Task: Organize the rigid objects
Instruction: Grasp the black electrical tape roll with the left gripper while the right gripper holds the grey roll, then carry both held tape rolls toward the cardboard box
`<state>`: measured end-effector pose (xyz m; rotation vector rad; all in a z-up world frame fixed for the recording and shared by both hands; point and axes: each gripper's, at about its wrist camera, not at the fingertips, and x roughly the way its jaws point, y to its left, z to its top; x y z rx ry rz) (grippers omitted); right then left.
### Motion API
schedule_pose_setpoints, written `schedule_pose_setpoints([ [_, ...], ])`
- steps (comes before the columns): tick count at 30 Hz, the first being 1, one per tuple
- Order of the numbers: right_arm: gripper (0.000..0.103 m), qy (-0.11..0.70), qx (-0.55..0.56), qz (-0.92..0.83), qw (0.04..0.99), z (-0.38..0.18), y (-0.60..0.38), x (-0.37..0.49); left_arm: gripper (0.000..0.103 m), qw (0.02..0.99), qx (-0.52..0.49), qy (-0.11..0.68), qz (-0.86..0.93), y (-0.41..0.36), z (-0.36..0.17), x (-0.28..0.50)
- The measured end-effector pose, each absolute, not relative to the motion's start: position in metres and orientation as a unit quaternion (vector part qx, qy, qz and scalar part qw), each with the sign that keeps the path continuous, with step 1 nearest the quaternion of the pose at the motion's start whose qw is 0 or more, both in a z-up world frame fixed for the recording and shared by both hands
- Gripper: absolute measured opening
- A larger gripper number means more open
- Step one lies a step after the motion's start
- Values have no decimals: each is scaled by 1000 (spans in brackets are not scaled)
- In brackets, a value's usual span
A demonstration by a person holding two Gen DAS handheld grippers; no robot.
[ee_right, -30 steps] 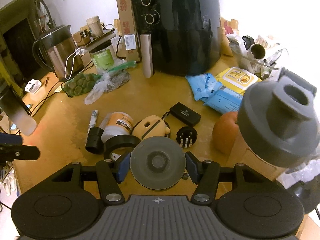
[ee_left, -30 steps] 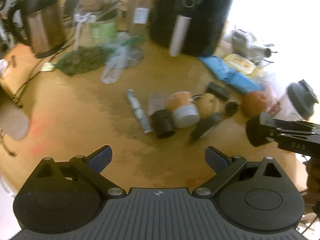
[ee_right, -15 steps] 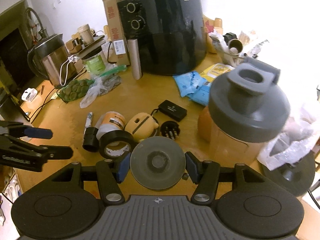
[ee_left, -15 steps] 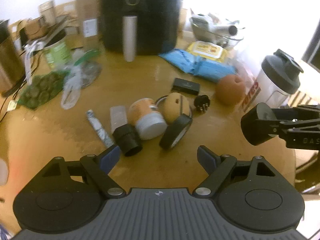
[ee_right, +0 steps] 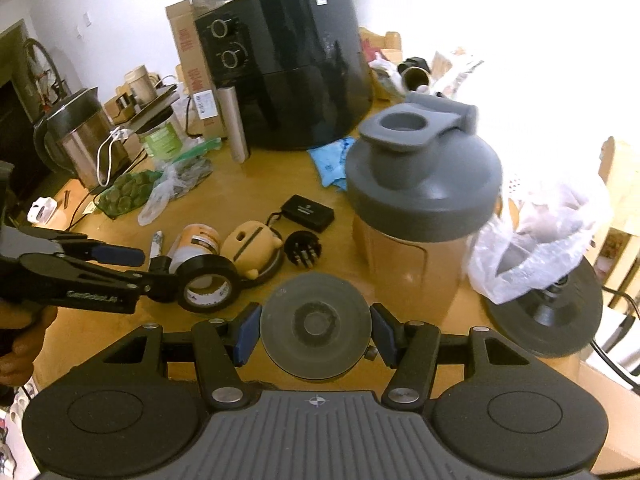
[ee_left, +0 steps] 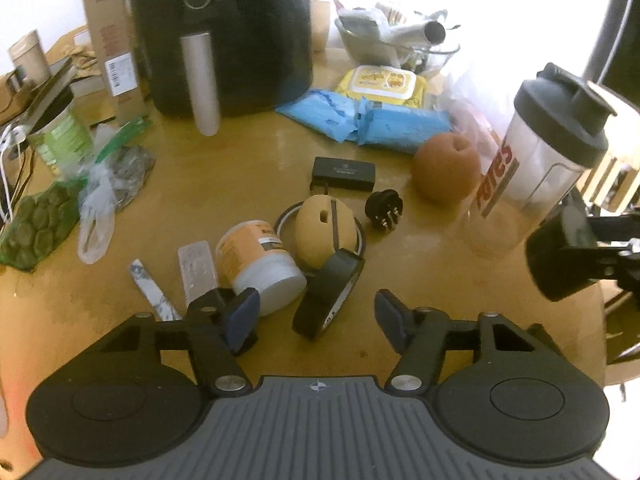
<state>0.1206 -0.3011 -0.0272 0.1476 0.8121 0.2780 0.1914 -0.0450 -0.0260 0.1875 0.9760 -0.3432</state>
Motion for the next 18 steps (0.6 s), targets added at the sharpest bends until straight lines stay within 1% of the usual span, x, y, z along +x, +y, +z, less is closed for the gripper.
schedule_pose_setpoints([
  [4, 61, 393, 79, 126, 908, -27, -308, 114, 58, 862, 99, 467, -174, -50, -32, 198],
  [7, 61, 393, 83, 120, 908, -28, -313, 110, 50, 856, 108, 472, -181, -54, -37, 202],
  [10, 61, 394, 89, 112, 908, -28, -318, 105, 50, 854, 122, 472, -183, -59, -43, 207],
  [12, 61, 395, 93, 106, 908, -29, -322, 103, 46, 850, 131, 475, -186, -63, -48, 210],
  [13, 61, 395, 95, 104, 908, -29, -323, 103, 43, 848, 135, 476, -189, -64, -50, 211],
  [14, 61, 396, 96, 101, 908, -30, -325, 102, 29, 846, 138, 478, -192, -66, -53, 212],
  [16, 61, 396, 98, 97, 908, -30, -327, 100, 23, 843, 143, 480, -197, -68, -55, 212],
  [17, 61, 396, 99, 95, 908, -30, -329, 99, 19, 843, 142, 479, -201, -68, -55, 211],
  [18, 61, 396, 100, 93, 908, -30, -330, 98, 18, 842, 143, 479, -203, -69, -54, 210],
])
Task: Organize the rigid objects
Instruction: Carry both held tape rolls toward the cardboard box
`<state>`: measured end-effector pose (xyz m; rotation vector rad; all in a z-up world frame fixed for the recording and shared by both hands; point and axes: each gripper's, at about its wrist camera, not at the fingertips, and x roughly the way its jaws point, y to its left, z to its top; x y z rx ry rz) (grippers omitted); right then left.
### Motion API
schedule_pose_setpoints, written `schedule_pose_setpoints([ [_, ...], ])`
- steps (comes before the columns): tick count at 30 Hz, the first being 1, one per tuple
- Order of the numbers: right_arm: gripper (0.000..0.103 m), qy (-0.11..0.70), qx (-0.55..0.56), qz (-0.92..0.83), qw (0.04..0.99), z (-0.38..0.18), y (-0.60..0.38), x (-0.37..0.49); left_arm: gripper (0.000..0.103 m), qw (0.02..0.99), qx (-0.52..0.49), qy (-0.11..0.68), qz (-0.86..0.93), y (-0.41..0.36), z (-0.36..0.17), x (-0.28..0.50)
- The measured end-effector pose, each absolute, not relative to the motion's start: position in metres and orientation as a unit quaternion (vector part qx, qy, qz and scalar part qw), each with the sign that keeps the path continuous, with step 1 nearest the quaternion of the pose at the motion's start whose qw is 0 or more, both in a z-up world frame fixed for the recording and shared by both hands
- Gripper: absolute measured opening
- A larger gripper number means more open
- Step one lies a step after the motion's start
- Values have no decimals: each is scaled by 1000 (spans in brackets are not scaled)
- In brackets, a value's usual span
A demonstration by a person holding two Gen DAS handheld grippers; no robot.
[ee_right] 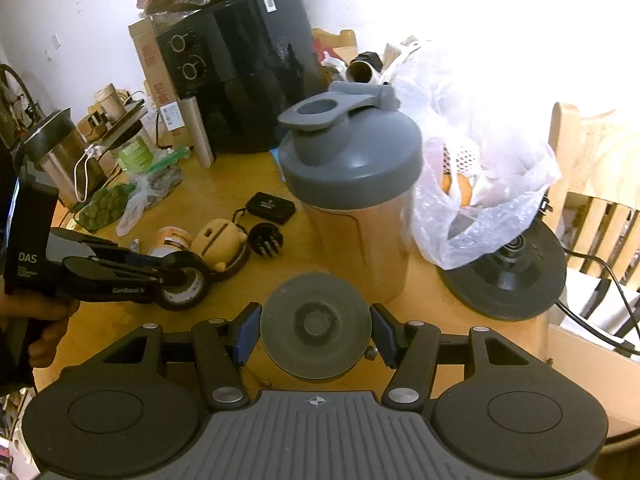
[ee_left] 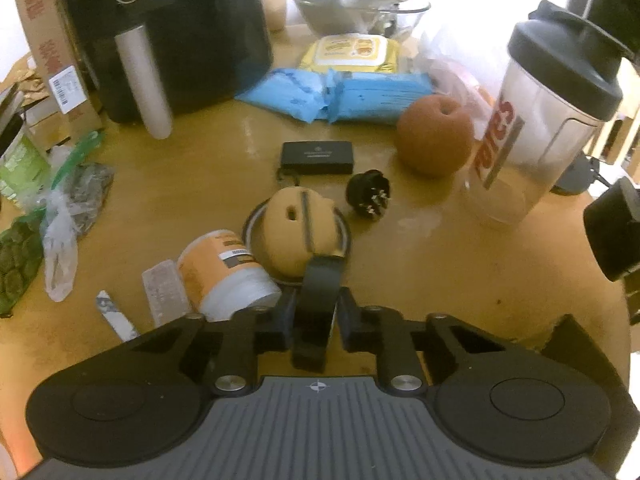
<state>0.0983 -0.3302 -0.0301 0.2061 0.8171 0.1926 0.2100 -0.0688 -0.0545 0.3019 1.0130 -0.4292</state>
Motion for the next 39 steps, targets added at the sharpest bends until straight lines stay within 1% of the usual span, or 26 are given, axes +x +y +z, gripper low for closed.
schedule_pose_setpoints([
  [3, 61, 397, 103, 92, 907, -31, -332, 97, 17, 842, 150, 479, -197, -70, -54, 205],
  [9, 61, 395, 100, 102, 908, -29, -327, 101, 17, 846, 126, 481, -194, -63, -46, 198],
  [27, 61, 395, 74, 196, 895, -19, -281, 110, 17, 880, 40, 453, -135, -28, 3, 145],
  [32, 61, 388, 60, 226, 892, -7, -271, 109, 17, 889, 27, 441, -122, -24, 17, 129],
  [39, 61, 354, 43, 271, 894, 28, -267, 115, 17, 906, 15, 411, -102, -27, 47, 116],
])
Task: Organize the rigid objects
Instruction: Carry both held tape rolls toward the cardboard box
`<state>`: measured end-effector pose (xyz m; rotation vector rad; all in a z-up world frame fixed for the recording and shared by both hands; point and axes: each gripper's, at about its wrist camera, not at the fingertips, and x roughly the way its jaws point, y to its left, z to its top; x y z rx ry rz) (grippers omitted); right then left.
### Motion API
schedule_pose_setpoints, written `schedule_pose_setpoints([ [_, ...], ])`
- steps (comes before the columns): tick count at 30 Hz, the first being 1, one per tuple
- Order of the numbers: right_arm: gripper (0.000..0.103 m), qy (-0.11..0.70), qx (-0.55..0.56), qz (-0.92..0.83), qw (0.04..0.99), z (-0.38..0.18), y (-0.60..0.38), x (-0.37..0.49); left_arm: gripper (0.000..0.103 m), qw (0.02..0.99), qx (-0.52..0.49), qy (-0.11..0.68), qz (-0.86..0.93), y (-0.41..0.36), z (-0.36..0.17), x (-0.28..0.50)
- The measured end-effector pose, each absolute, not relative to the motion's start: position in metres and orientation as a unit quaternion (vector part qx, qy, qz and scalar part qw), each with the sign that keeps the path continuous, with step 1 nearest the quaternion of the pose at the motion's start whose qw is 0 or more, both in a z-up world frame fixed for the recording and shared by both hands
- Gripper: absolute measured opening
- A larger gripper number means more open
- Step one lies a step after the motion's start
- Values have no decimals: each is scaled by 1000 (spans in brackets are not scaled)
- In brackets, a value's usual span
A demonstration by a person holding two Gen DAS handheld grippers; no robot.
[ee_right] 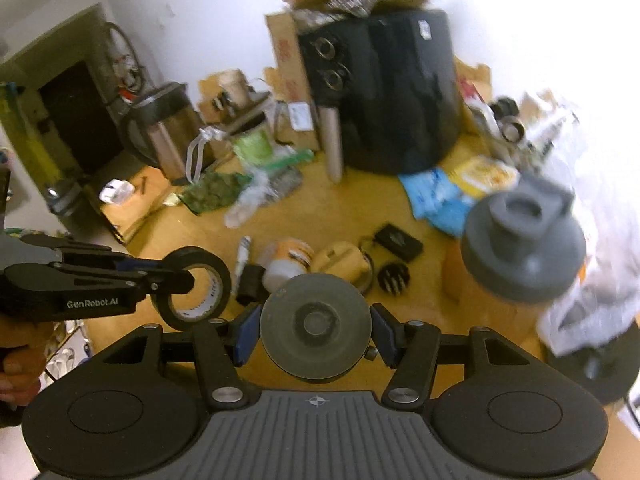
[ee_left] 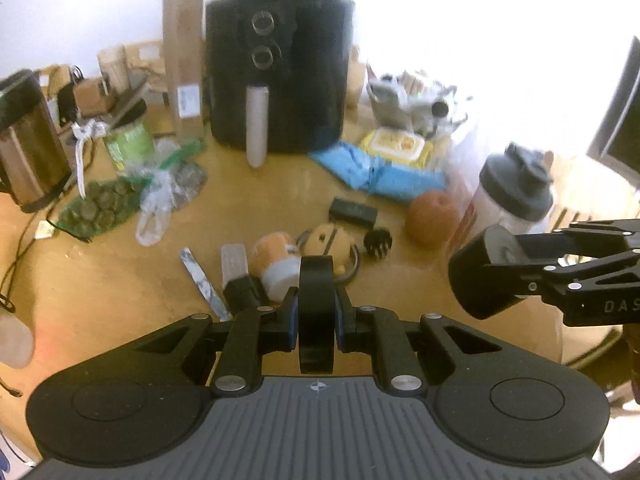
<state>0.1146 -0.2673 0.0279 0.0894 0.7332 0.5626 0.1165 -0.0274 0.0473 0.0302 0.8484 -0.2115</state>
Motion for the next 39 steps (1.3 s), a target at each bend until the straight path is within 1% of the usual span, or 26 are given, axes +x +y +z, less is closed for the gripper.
schedule_pose_setpoints([
  [8, 61, 315, 20, 315, 895, 57, -259, 112, 17, 929, -18, 367, -52, -22, 83, 102],
  [14, 61, 307, 7, 352, 884, 63, -252, 94, 17, 929, -42, 367, -20, -8, 91, 78],
  [24, 61, 335, 14, 365, 869, 44, -249, 74, 17, 915, -57, 400, -5, -4, 76, 44],
  [39, 61, 384, 27, 335, 860, 12, -257, 75, 17, 886, -76, 456, -32, -8, 38, 43],
])
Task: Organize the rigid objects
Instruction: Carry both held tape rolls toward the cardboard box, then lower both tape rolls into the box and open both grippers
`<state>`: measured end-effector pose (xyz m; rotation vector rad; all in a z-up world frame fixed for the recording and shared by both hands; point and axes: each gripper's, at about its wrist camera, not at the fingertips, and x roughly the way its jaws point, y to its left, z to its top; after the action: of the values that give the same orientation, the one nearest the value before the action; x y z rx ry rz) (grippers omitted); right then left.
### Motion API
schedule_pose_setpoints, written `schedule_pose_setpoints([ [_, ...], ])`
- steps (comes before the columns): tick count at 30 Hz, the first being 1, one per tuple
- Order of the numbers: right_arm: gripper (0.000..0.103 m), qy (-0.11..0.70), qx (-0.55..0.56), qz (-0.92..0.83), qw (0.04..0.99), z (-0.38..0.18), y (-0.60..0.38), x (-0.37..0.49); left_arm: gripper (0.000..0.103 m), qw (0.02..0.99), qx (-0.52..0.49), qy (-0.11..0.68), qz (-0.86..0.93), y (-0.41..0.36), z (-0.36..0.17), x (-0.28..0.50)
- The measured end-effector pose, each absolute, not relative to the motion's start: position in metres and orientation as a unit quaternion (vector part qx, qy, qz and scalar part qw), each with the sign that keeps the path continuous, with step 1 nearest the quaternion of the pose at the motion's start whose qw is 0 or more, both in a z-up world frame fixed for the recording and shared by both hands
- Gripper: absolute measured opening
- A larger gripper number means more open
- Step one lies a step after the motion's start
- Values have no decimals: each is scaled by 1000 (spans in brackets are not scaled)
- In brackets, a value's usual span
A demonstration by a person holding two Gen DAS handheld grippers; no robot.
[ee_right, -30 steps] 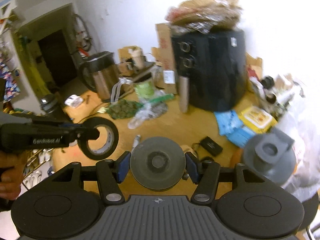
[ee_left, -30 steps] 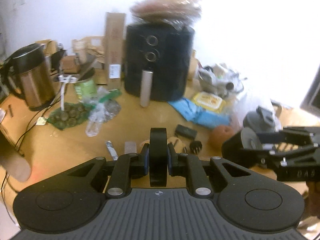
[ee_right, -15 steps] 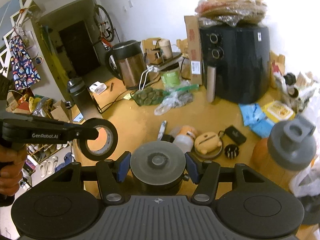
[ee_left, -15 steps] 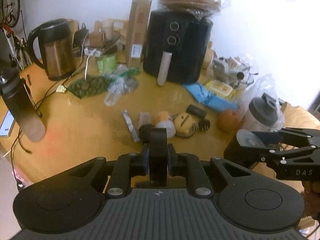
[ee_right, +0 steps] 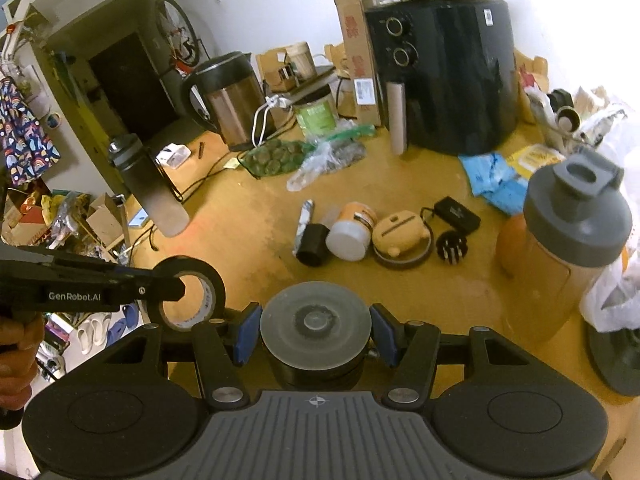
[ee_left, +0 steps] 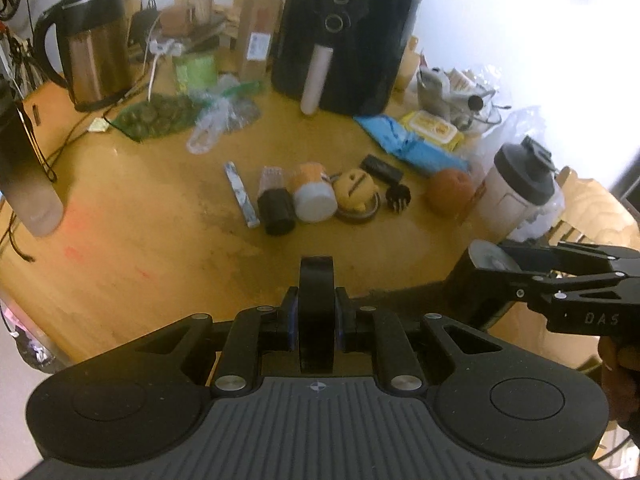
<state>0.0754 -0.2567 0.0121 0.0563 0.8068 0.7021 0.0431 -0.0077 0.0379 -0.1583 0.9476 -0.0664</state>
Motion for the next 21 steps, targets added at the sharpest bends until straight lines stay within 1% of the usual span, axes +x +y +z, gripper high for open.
schedule_pose_setpoints([
  [8, 61, 409, 21, 332, 850, -5, -256, 75, 17, 867, -64, 495, -15, -12, 11, 51],
  [14, 61, 431, 7, 331, 839, -20, -252, 74, 17, 847, -73, 527, 13, -3, -10, 55],
  [19, 61, 443, 4, 327, 835, -28, -252, 74, 18, 840, -85, 536, 17, 0, -17, 55],
  [21, 61, 446, 2, 325, 834, -32, -252, 75, 18, 848, -86, 523, 18, 1, -15, 52],
])
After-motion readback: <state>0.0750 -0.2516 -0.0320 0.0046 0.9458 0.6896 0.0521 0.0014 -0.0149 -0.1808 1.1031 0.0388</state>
